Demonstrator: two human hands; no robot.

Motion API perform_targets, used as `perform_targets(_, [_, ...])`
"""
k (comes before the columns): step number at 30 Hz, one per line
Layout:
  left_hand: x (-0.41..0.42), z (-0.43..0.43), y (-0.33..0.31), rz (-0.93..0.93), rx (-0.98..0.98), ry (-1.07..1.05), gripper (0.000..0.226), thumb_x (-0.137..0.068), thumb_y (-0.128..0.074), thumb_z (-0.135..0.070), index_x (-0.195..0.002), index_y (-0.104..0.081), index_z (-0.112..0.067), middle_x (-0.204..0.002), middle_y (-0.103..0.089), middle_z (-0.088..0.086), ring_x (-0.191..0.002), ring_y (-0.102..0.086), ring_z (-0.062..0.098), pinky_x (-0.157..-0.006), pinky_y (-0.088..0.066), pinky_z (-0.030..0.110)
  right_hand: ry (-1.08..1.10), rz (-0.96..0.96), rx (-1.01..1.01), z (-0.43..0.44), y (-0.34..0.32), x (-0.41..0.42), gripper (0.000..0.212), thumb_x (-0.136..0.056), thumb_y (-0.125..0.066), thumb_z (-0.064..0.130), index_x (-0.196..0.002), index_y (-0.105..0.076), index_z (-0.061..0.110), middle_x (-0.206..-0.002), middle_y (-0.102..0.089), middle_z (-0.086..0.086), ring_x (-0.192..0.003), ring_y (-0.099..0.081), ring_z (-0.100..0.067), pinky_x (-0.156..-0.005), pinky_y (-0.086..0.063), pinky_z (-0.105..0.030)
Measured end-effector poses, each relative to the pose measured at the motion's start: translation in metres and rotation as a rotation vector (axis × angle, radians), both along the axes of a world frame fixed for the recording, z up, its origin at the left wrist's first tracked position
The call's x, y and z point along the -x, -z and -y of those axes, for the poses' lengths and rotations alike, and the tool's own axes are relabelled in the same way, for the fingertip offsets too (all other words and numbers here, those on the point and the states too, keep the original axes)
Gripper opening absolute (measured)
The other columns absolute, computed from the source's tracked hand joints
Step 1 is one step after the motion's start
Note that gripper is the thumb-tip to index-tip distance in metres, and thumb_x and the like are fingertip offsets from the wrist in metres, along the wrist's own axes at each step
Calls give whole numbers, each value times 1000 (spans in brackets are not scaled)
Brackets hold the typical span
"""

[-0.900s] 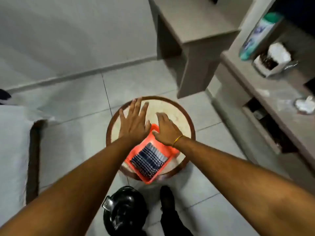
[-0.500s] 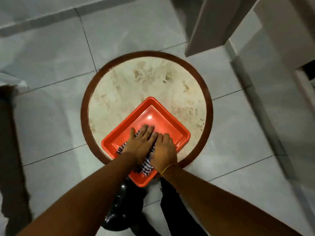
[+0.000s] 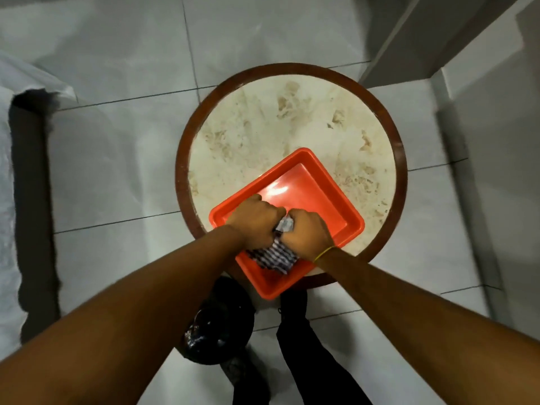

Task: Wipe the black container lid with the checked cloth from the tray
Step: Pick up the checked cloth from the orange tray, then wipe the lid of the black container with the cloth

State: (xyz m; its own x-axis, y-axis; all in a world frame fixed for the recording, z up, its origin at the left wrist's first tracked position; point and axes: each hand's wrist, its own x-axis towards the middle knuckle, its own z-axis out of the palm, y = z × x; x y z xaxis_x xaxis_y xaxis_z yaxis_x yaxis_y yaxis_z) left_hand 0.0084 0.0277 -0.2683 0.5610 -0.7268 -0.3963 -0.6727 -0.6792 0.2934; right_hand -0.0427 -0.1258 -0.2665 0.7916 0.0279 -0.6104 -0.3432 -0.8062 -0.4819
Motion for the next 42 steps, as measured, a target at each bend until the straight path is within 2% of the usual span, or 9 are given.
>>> perform_targets(3, [4, -43, -33, 61, 126, -179, 46, -78, -58, -42, -112, -63, -11, -73, -71, 21, -63, -65, 45, -57, -34, 37, -231, 146, -12, -22, -42, -20, 36, -75, -58, 47, -94, -58, 17, -92, -75, -19, -88, -68, -49, -65, -42, -43])
perform_targets(8, [9, -124, -83, 230, 205, -426, 46, -77, -78, -15, -118, -60, -8, -72, -73, 21, -56, -66, 47, -47, -39, 36, -506, 386, -22, -89, -97, -51, 40, -80, -60, 20, -119, -57, 11, -87, -72, -27, -82, -68, -53, -59, -38, -45])
perform_targets(12, [30, -187, -93, 357, 241, -634, 47, -78, -74, -8, -123, -64, -14, -81, -77, 17, -64, -68, 48, -51, -49, 42, -623, 487, 11, -157, -103, -51, 54, -87, -59, 15, -141, -59, 15, -109, -78, -24, -99, -70, -53, -74, -50, -51])
perform_targets(24, [234, -252, 143, 111, 190, -974, 51, -81, -63, 6, -129, -71, -11, -114, -79, 20, -93, -75, 42, -72, -61, 49, -794, 278, -9, -250, 134, 114, 58, -86, -56, -5, -140, -68, 12, -135, -76, -14, -124, -71, -39, -104, -54, -46])
perform_targets(27, [310, -234, 202, -135, 134, -910, 47, -90, -61, -3, -136, -66, -7, -131, -72, 22, -118, -68, 43, -96, -54, 51, -938, 87, 39, -220, 196, 189, 65, -91, -56, -1, -156, -53, 5, -165, -51, -19, -155, -47, -36, -127, -37, -46])
perform_targets(31, [371, -224, 232, -184, 255, -860, 63, -93, -64, -21, -153, -50, -9, -167, -41, 13, -159, -27, 28, -126, -13, 64, -956, 39, 61, -188, 228, 254, 101, -90, -59, 26, -175, -6, 13, -185, 8, -4, -172, 7, -26, -137, -5, -46])
perform_targets(34, [370, -235, 229, -34, 391, -917, 53, -94, -61, -29, -144, -61, -11, -162, -50, 11, -155, -34, 27, -124, -13, 67, -925, 171, 113, -192, 223, 257, 98, -86, -56, 40, -173, -21, 12, -184, -9, -7, -171, -8, -29, -137, -15, -58])
perform_targets(38, [318, -254, 233, 61, 359, -1402, 37, -107, -43, -33, -135, -62, -17, -139, -69, 11, -131, -60, 29, -114, -39, 60, -808, 416, 132, -224, 222, 229, 75, -97, -53, 50, -164, -40, 19, -176, -33, -8, -163, -30, -34, -129, -27, -63])
perform_targets(42, [265, -278, 266, -312, 266, -1745, 52, -107, -36, -54, -125, -67, -16, -118, -75, 17, -101, -67, 36, -85, -48, 40, -987, 445, 134, -258, 252, 216, 72, -105, -44, 60, -167, -35, 26, -178, -28, -8, -163, -28, -39, -125, -26, -74])
